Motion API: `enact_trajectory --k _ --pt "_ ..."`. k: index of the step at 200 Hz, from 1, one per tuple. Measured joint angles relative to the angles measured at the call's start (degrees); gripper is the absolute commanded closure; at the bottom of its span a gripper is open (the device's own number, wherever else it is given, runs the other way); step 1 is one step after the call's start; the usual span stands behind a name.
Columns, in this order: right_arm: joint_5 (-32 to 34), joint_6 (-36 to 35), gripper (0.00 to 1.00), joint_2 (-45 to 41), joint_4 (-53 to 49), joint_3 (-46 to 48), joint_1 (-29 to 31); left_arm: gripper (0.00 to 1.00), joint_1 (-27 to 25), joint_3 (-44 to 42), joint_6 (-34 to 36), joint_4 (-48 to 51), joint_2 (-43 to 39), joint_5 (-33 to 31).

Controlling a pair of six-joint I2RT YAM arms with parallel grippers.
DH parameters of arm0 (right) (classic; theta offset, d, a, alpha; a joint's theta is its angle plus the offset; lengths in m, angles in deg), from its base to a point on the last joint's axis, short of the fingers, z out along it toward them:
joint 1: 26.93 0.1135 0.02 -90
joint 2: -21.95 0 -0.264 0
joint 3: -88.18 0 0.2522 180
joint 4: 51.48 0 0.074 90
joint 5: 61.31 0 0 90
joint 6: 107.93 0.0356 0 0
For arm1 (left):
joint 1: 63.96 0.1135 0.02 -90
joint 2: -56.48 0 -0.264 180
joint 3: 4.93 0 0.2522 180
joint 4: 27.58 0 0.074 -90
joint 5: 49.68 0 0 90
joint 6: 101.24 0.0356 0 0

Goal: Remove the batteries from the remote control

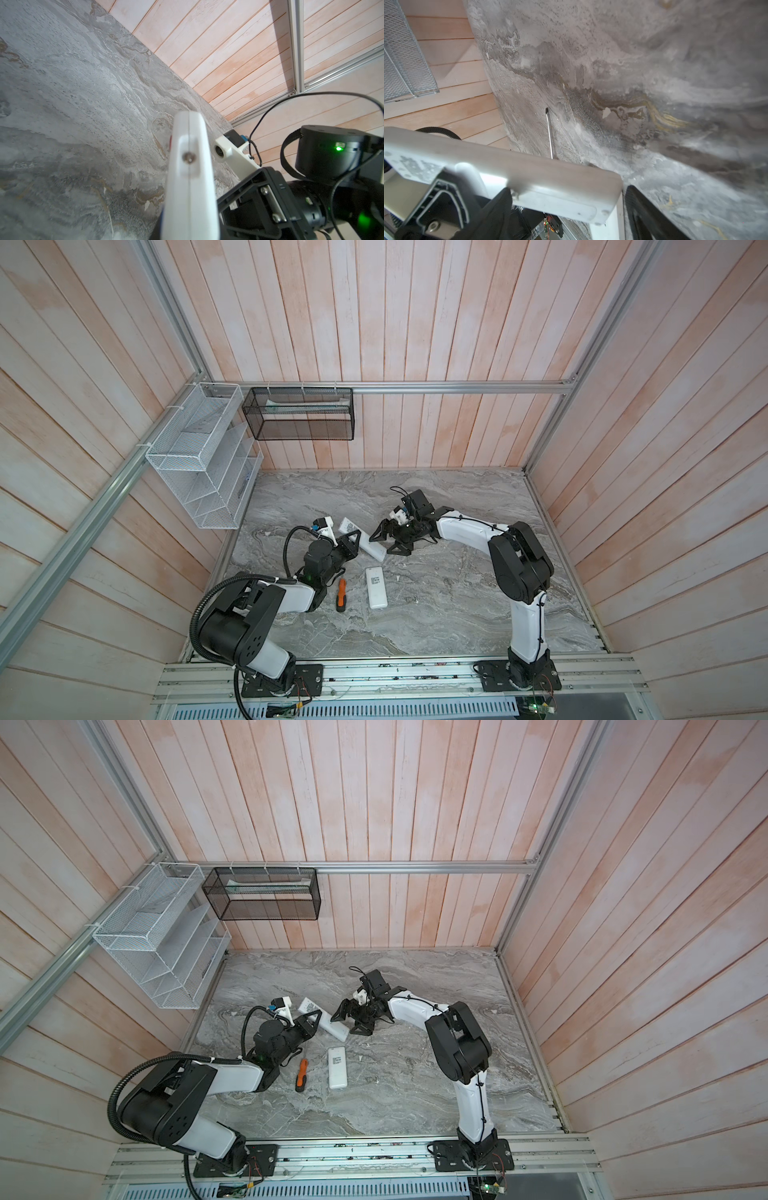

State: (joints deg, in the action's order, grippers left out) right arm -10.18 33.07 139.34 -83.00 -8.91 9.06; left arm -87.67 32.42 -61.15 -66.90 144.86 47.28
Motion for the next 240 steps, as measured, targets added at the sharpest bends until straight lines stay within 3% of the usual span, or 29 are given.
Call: enact_trajectory --k 240 --pt "6.03 -3.21 0.17 5.44 -11.34 -14.19 2.67 1.0 0.46 2.23 -0.74 6.01 -2.05 -5.9"
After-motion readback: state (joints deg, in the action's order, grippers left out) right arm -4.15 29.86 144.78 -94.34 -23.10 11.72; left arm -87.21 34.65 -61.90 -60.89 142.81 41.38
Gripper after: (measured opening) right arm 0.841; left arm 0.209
